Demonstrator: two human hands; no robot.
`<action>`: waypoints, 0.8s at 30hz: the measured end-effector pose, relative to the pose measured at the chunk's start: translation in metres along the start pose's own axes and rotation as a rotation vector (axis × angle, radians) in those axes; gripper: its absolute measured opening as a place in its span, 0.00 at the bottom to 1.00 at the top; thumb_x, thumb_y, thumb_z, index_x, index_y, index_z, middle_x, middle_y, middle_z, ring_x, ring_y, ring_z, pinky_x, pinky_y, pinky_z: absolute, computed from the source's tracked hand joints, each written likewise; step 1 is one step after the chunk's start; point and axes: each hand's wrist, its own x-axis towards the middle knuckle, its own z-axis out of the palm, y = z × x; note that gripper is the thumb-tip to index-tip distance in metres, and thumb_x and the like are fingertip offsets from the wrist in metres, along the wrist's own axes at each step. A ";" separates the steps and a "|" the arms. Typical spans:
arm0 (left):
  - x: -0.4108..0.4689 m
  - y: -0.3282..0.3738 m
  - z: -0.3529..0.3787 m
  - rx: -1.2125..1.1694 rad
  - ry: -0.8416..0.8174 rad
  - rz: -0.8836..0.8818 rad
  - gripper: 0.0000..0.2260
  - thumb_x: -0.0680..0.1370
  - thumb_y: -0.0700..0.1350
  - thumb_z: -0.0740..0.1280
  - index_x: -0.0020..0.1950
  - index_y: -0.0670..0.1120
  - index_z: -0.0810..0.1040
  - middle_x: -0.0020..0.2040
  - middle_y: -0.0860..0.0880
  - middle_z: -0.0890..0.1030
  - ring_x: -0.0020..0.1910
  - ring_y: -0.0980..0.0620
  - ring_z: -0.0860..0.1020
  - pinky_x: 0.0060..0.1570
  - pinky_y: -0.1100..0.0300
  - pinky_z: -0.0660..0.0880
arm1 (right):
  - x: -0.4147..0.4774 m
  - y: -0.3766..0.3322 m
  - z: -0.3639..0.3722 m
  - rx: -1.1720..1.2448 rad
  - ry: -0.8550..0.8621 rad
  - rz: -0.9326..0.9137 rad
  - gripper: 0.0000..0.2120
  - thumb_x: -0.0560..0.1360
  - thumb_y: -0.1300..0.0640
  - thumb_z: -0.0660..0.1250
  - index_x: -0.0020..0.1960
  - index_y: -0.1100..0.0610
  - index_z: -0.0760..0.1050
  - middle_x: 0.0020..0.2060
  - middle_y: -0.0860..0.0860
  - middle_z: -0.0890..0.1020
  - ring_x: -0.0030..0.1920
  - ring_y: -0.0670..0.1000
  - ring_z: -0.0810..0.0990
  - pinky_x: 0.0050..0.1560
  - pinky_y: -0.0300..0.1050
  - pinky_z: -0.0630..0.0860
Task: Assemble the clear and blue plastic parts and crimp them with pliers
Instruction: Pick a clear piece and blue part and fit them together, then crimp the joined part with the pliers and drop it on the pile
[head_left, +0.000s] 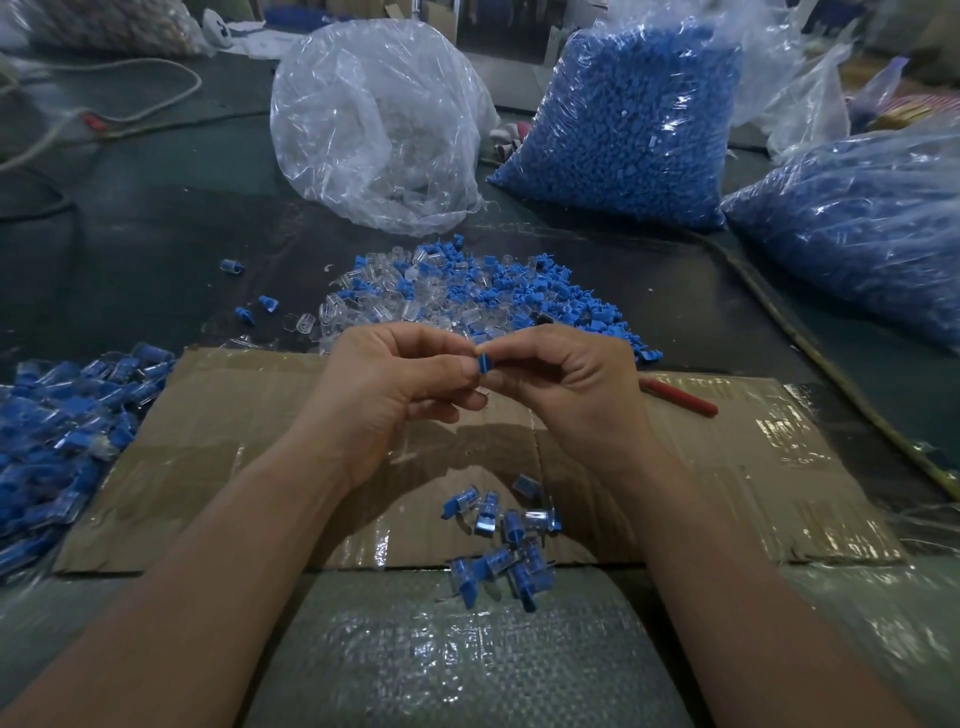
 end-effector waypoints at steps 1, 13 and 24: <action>0.000 0.000 0.000 0.014 0.003 0.001 0.08 0.59 0.40 0.71 0.37 0.41 0.80 0.32 0.43 0.82 0.28 0.51 0.81 0.26 0.66 0.75 | 0.000 0.000 0.000 -0.010 -0.005 -0.001 0.16 0.67 0.66 0.72 0.52 0.55 0.77 0.40 0.40 0.79 0.42 0.37 0.79 0.44 0.29 0.75; 0.001 -0.001 0.000 0.039 -0.018 -0.027 0.07 0.59 0.39 0.71 0.35 0.41 0.78 0.30 0.44 0.82 0.27 0.52 0.80 0.25 0.67 0.75 | 0.000 -0.001 -0.001 -0.111 -0.037 -0.020 0.14 0.67 0.66 0.72 0.51 0.57 0.79 0.41 0.42 0.79 0.42 0.37 0.79 0.44 0.29 0.74; 0.004 -0.006 -0.004 -0.005 0.073 0.001 0.07 0.59 0.40 0.71 0.35 0.40 0.79 0.30 0.45 0.81 0.29 0.50 0.81 0.27 0.66 0.75 | 0.006 0.004 -0.038 -0.499 0.123 0.323 0.22 0.68 0.49 0.73 0.60 0.53 0.76 0.48 0.43 0.78 0.45 0.39 0.75 0.46 0.29 0.69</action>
